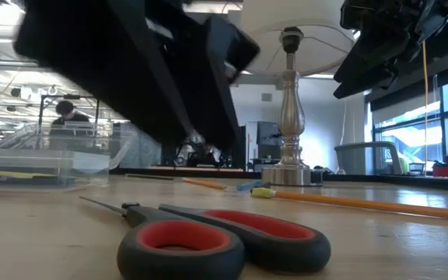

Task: Pick & place school supplies into a supply box
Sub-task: Put the black scissors into the transparent supply box

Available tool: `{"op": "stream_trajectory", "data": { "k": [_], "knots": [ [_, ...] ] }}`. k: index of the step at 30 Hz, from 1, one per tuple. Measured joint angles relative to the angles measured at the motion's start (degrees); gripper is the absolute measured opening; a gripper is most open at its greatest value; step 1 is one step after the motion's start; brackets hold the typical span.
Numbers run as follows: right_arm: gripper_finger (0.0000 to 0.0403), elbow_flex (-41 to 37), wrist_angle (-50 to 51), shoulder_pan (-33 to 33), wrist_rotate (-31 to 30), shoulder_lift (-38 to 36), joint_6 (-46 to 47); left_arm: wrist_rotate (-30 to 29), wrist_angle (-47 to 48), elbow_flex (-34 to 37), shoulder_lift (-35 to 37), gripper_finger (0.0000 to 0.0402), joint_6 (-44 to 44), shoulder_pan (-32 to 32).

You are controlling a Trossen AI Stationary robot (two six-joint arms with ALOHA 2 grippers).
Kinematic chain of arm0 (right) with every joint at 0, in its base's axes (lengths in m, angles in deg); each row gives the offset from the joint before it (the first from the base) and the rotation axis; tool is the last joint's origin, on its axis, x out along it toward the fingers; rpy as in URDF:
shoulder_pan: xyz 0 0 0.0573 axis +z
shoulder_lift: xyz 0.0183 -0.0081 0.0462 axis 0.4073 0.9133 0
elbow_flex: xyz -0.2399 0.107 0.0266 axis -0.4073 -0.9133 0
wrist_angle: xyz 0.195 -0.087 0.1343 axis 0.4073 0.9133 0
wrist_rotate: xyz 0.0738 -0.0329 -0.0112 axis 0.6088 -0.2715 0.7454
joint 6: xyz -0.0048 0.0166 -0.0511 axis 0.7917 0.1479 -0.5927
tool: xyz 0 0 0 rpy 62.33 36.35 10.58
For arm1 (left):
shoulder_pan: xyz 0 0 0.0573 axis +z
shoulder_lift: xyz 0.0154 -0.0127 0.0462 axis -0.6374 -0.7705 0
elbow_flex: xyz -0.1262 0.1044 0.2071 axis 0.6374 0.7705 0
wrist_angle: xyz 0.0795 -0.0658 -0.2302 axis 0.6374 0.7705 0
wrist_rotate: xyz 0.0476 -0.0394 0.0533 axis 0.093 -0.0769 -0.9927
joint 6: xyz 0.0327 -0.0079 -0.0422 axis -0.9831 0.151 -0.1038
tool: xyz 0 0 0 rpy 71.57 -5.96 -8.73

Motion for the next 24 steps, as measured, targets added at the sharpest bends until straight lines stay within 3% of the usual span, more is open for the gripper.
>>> {"op": "stream_trajectory", "data": {
  "k": [14, 20, 24],
  "knots": [
    [0.0211, 0.00, 0.04, 0.00, -0.02, 0.02, 0.19, -3.04, -3.94, -0.13, -5.98, 0.0135, -4.34, 0.31],
    [0.0211, 0.00, 0.02, 0.00, -0.02, 0.02, 0.19, 2.25, -4.64, -0.36, -8.57, 0.0134, -2.62, 0.75],
    [0.0211, 0.00, 0.03, 0.00, -0.02, 0.02, 0.15, 2.61, -4.79, -0.46, -9.26, 0.0122, -2.61, 0.56]
  ]
}}
